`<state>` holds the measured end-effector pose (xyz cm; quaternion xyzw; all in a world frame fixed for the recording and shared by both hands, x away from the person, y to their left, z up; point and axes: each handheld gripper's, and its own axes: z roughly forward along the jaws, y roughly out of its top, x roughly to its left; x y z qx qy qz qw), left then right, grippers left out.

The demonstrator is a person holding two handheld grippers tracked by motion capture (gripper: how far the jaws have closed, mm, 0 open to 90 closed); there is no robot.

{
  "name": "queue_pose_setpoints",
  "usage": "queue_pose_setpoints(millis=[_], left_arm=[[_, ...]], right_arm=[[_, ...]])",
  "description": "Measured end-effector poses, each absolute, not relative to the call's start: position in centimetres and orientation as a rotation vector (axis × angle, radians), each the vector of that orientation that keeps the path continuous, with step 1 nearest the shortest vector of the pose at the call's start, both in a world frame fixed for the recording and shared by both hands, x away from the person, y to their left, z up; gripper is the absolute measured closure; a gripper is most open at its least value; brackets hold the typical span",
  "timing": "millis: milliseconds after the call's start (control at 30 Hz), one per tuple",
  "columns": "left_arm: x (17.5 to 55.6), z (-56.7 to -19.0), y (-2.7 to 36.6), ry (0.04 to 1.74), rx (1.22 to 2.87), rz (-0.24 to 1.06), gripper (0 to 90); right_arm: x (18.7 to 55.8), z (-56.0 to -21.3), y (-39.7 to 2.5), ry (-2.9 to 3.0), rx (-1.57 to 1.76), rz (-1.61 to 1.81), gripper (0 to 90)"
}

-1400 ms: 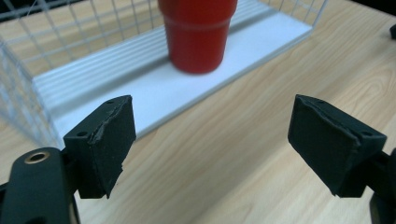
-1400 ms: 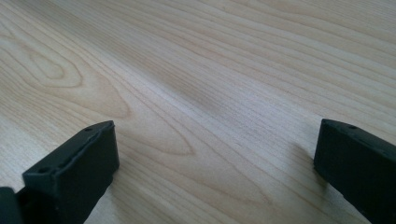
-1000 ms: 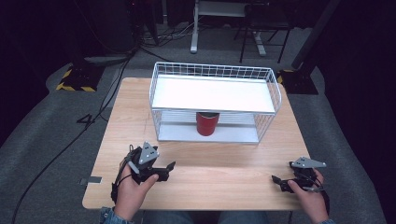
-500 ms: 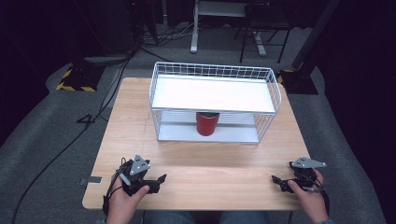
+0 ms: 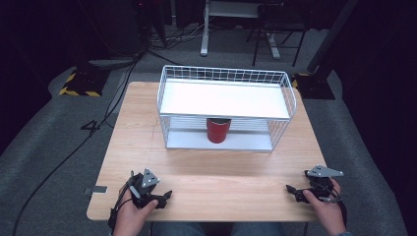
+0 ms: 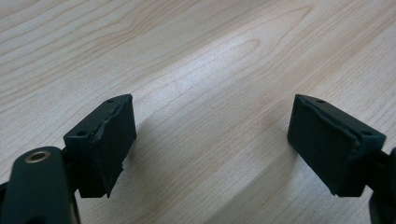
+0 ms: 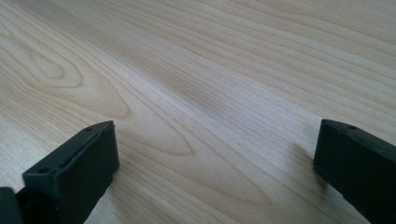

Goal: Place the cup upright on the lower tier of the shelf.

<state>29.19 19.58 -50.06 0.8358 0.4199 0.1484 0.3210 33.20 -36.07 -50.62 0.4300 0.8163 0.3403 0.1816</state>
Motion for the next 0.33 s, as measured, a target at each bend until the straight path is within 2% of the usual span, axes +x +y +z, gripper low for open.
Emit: queue_pose_setpoints(millis=[333], left_arm=[[29.45, -50.59, 19.29, 1.162, 2.146, 0.414, 5.5]], right_arm=[[33.19, -50.62, -36.08, 2.305, 1.214, 0.961, 0.2]])
